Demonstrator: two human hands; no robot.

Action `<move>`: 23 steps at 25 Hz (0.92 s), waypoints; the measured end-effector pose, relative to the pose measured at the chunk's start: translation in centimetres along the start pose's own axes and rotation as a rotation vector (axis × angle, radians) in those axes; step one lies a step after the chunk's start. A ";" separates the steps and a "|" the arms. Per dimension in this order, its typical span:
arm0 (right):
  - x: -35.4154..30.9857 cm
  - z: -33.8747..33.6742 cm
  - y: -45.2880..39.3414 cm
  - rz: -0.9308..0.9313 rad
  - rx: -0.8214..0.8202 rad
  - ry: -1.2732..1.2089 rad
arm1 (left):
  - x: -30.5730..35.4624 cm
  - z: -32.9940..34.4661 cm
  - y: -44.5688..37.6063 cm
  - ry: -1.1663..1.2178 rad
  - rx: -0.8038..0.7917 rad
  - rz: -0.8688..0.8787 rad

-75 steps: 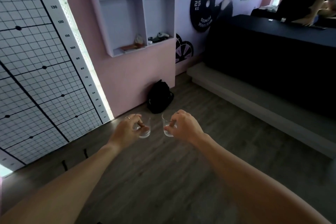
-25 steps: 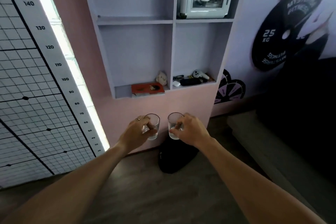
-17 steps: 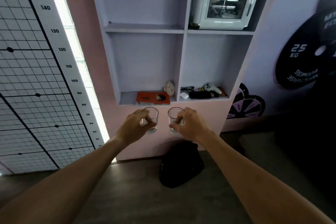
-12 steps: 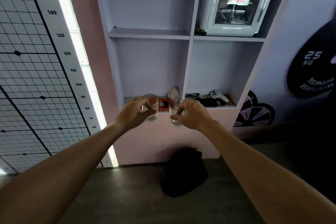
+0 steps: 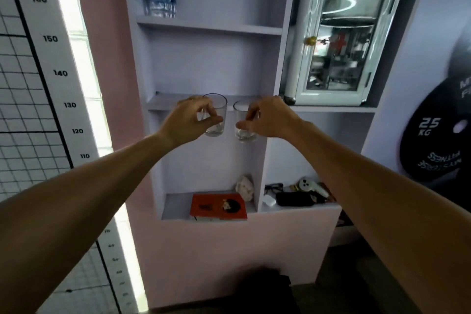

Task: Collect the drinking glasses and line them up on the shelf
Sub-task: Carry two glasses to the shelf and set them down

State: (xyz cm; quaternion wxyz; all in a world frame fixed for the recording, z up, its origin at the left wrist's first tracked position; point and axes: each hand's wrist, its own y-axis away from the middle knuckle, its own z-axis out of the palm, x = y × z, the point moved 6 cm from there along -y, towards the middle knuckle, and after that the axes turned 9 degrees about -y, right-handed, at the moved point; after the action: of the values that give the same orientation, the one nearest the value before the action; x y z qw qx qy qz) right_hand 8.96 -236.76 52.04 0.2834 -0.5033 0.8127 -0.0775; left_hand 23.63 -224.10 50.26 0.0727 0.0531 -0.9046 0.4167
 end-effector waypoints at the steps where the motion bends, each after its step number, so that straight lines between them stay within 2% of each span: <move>1: -0.4 -0.5 -1.5 0.002 0.017 -0.019 | -0.6 -0.5 -1.2 0.004 0.009 0.008; 6: -2.3 -1.2 -7.4 -0.029 0.037 -0.029 | -3.7 -2.3 -5.4 -0.016 0.024 0.037; 14: -3.9 -0.1 -13.8 -0.086 0.006 -0.034 | -9.0 -3.9 -8.2 -0.047 0.001 -0.017; 19: -4.7 1.8 -17.0 -0.128 -0.014 -0.057 | -11.7 -3.4 -9.4 -0.083 -0.066 -0.188; 23: -4.2 3.0 -19.0 -0.142 -0.038 -0.085 | -13.8 -2.9 -10.1 -0.124 -0.062 -0.311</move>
State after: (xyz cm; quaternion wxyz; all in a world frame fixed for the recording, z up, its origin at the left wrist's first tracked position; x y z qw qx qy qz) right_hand 26.70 -241.77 58.95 0.3018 -0.5677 0.7636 -0.0605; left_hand 39.06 -227.98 57.23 0.0820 0.2158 -0.9007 0.3681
